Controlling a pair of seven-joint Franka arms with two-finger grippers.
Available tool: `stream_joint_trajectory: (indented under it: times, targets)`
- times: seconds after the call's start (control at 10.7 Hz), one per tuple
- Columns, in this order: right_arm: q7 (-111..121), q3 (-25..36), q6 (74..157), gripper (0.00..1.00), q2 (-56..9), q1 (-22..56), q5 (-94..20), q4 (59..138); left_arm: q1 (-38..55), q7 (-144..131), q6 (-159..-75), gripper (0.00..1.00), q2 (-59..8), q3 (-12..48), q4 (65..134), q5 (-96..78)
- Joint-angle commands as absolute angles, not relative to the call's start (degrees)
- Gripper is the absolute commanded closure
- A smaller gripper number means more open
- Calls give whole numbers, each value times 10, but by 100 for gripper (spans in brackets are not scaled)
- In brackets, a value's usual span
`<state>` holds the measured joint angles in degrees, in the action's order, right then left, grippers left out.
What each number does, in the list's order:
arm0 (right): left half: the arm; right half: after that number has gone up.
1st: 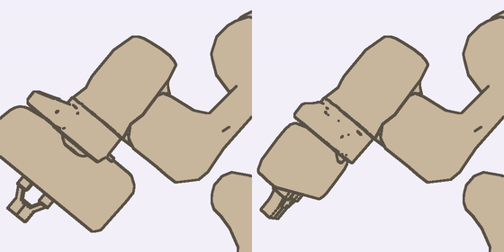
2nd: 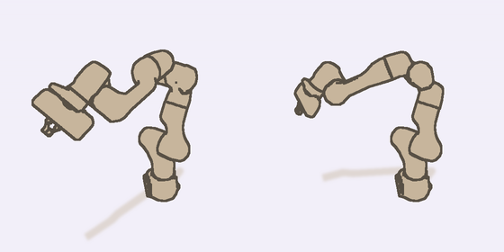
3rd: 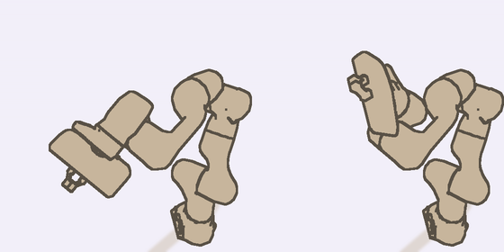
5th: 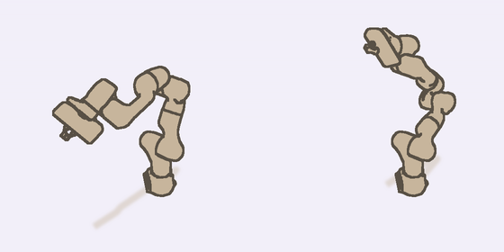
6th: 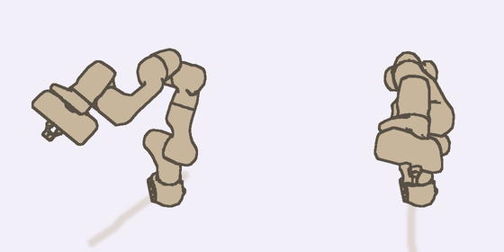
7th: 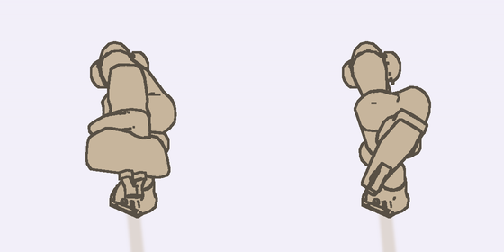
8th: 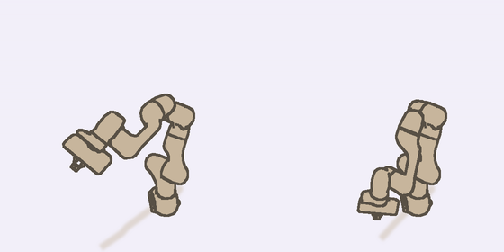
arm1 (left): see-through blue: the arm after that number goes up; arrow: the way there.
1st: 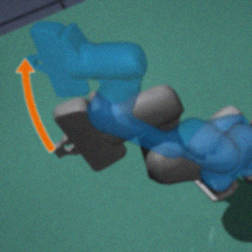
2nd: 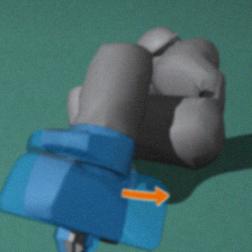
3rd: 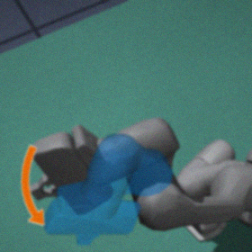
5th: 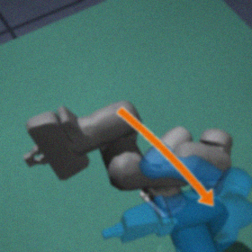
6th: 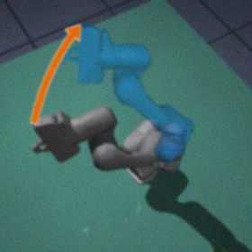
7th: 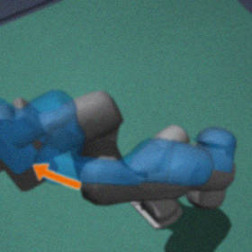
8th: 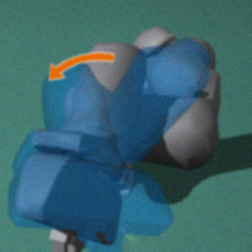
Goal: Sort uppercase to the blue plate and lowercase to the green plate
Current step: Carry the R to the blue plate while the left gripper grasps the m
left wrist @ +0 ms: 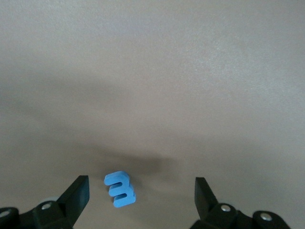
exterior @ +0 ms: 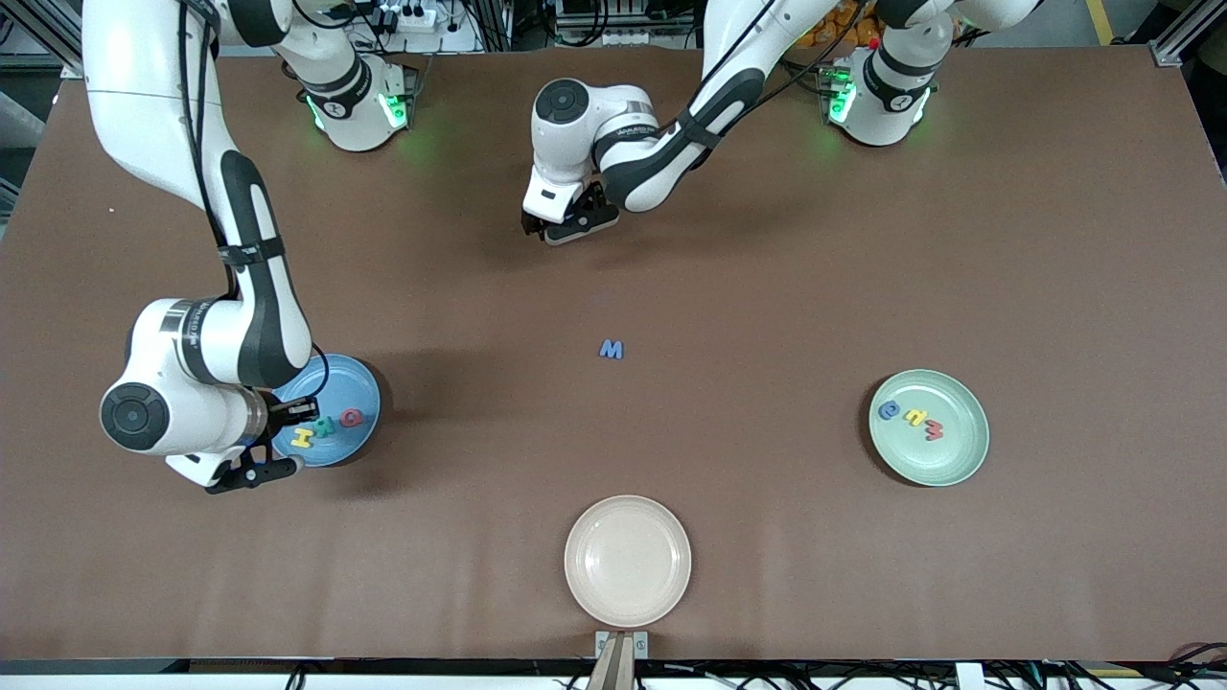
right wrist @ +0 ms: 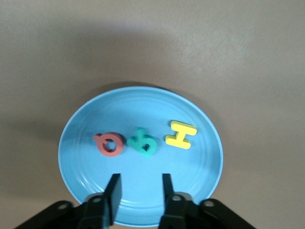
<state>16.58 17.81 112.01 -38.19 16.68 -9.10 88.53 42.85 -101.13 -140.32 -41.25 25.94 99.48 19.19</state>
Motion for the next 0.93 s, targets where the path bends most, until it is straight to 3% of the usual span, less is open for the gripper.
stream_joint_trajectory:
  times: [0.0,0.09,0.84]
  targets:
    - [173,169,1121,0,-363,164,-102,906,447,-1027,-1376,12,-422,245,974,175]
    - [171,169,1125,0,-364,175,-103,904,451,-1027,-1356,16,-425,244,974,175]
    - [98,168,1171,0,-374,239,-128,894,468,-1034,-1339,23,-453,244,954,156]
